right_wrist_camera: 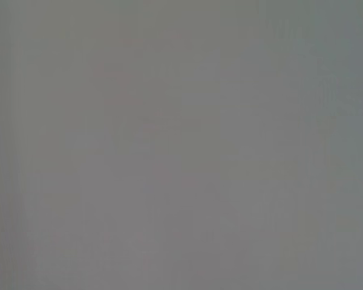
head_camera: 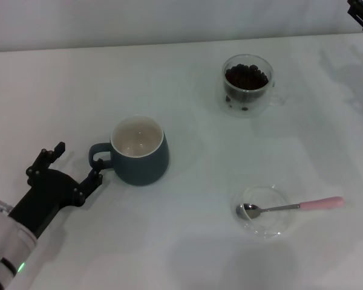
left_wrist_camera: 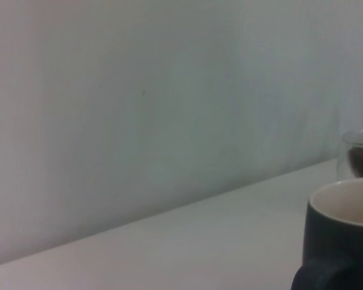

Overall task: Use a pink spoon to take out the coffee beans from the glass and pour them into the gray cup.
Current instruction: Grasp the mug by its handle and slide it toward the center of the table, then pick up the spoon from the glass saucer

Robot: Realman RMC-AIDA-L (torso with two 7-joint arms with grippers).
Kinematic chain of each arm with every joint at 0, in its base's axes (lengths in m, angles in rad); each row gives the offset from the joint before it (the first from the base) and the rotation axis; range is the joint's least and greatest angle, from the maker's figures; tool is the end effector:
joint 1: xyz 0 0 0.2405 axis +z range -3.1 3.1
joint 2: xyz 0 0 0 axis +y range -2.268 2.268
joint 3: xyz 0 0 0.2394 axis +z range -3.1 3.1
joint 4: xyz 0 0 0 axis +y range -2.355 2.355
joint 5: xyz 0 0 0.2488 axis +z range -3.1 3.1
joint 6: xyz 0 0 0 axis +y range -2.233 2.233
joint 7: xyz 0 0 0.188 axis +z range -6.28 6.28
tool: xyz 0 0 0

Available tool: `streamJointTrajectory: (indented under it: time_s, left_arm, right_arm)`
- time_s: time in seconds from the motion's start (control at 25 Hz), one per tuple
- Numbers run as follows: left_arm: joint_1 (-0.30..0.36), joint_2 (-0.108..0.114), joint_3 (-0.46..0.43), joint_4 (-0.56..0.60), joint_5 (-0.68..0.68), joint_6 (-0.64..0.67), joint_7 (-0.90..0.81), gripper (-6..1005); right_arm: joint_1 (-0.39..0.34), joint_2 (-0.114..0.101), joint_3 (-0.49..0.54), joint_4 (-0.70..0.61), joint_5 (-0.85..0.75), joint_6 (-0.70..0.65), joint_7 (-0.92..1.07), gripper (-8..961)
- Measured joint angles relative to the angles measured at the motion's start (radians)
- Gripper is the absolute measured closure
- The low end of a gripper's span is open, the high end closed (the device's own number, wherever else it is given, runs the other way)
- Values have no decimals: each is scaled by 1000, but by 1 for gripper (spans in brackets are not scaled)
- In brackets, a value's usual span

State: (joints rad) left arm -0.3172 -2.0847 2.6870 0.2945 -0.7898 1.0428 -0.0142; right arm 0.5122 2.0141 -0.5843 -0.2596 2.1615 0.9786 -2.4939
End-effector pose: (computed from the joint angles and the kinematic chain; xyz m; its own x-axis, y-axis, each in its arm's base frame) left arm -0.3175 0.3100 -0.1420 0.8382 0.1091 0.5343 0.5079 -0.5129 -0.6921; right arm 0.3677 0.4413 0.0679 0.6527 -0.0159 -0.7575 -0.7546 -0.1033 -0.6480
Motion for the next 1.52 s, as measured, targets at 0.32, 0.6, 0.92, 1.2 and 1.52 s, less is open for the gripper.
streamJointTrajectory:
  time_s: [0.32, 0.6, 0.92, 1.2, 1.52]
  left_arm:
    - [65, -1, 1, 5, 3, 88, -6, 165]
    - [156, -4, -11, 29, -33, 191, -7, 164]
    - [209, 3, -15, -13, -302, 406, -7, 165]
    - [168, 5, -13, -98, -384, 439, -7, 164]
    - [137, 5, -6, -115, -375, 440, -7, 165]
  right_arm:
    - [-3, 1, 10, 5, 9, 0, 6, 101]
    - [-62, -3, 38, 27, 29, 32, 179, 101]
    - [-294, -12, -2, 140, 11, 337, 456, 101]
    - [-413, -10, -26, 436, 10, 557, 405, 101]
    - [-459, -5, -64, 612, -60, 667, 321, 101]
